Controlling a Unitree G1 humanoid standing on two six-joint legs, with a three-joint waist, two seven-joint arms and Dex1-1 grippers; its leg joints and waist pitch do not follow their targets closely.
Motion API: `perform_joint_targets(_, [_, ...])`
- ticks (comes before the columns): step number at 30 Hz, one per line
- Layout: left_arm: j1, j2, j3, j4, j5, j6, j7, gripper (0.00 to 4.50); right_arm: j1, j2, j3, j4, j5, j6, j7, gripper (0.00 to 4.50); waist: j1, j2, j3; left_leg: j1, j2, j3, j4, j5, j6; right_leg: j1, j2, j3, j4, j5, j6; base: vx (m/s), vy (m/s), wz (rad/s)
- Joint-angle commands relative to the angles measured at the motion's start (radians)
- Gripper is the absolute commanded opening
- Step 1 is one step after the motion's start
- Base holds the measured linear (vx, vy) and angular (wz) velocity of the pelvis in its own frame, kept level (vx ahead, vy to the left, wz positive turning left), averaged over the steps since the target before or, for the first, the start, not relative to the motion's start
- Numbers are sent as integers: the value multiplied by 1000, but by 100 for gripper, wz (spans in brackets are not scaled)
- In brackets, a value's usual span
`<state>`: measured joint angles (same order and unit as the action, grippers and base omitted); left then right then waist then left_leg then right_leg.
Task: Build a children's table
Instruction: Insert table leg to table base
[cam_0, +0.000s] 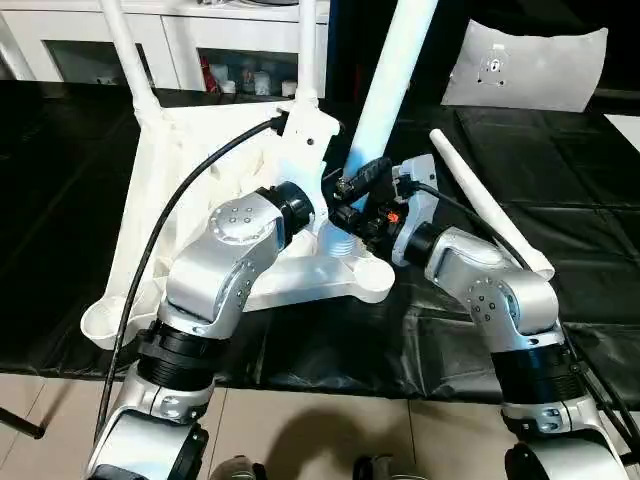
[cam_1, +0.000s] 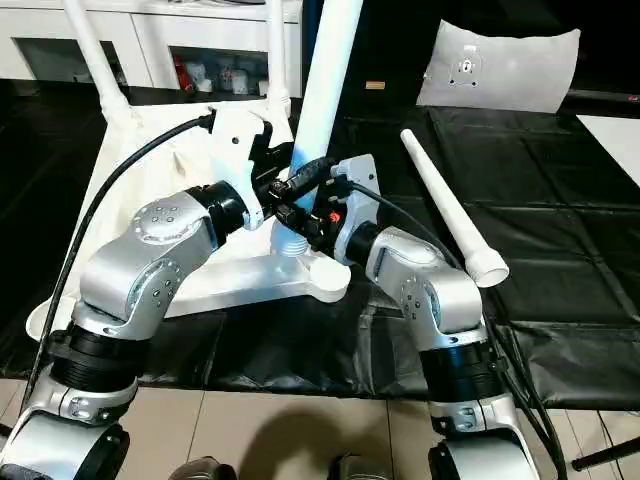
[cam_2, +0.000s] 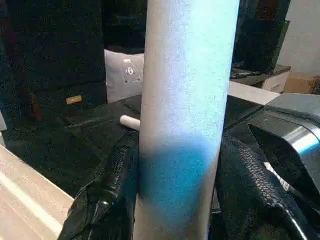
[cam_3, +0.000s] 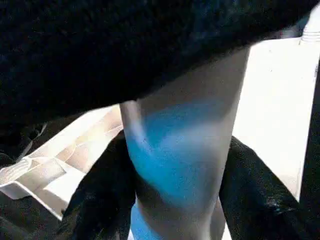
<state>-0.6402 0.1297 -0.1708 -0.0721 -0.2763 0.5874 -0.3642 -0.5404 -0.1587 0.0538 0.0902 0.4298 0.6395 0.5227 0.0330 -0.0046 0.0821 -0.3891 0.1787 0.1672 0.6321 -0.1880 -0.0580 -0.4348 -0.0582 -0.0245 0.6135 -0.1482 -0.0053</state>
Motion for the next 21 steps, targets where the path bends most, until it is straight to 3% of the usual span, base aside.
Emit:
perform_joint_targets(1, [-17,2,0,-27,7,-2,-14,190,-8,-7,-8,12,0,12,-1,194,1,-10,-92,9,24,-3,-71,-156,6,66,-51,26,-75,-314,-148,0,0,0])
perform_joint_targets(3, [-19,3,1,-25,8,-4,-15,190,-8,-9,-6,13,-5,14,-4,194,1,-10,-92,9,24,-3,-71,-155,7,65,-51,26,-75,-312,-149,0,0,0])
perform_joint_targets(4, [-20,5,1,-24,10,-5,-15,190,-8,-8,-7,12,1,21,0,250,1,-10,-92,9,24,-3,-71,-158,7,65,-51,26,-76,-318,-148,0,0,0])
perform_joint_targets(5, [-22,7,2,-23,11,-6,-16,190,-8,-5,-12,12,3,24,-5,264,1,-11,-92,9,24,-3,-71,-158,6,65,-51,26,-76,-319,-147,0,0,0])
perform_joint_targets(12, [-24,10,3,-22,12,-5,-19,190,-17,-6,-9,26,-23,10,-23,311,1,-9,-92,10,24,-3,-71,-160,2,64,-51,26,-75,-315,-151,0,0,0])
perform_joint_targets(15, [-24,9,3,-24,13,-4,-22,190,-16,-4,-14,23,-15,14,-18,311,1,-10,-91,10,24,-3,-71,-162,3,65,-51,26,-76,-319,-148,0,0,0])
perform_joint_targets(17, [-23,9,3,-25,14,-2,-25,190,-15,-2,-18,21,-11,14,-15,275,2,-9,-92,9,24,-3,-71,-157,4,65,-51,26,-75,-313,-148,0,0,0])
perform_joint_targets(21, [-23,6,6,-32,6,7,-28,190,-15,0,-21,25,-12,11,-15,245,2,-9,-92,9,24,-3,-71,-154,5,66,-51,26,-74,-303,-154,0,0,0])
